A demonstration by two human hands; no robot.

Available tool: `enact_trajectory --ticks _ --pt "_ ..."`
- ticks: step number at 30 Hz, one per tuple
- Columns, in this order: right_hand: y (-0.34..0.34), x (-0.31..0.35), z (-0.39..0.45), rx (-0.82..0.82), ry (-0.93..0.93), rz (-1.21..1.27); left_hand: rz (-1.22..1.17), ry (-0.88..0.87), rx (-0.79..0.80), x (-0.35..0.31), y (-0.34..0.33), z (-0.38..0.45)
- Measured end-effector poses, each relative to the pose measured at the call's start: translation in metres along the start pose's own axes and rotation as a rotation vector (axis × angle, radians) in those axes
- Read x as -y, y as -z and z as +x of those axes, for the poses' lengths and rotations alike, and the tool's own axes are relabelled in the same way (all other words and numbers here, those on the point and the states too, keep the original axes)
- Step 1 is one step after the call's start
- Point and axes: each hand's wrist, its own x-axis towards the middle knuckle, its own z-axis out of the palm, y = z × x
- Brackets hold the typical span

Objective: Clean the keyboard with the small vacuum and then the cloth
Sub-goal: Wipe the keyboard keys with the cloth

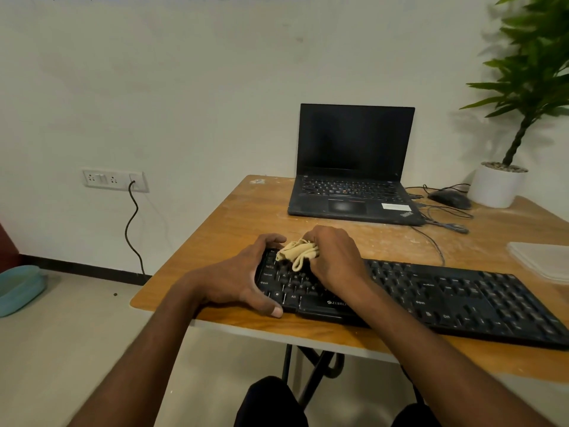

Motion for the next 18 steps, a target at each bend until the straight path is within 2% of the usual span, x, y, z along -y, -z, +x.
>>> enact_trajectory --ticks 8,18 --pt "0.020 0.013 -0.069 0.129 0.069 0.108 0.035 0.005 -0.011 0.001 0.000 0.001" --pt "-0.001 -0.009 0.011 -0.072 -0.082 -0.020 0.007 0.003 0.006 0.000 0.001 0.000"
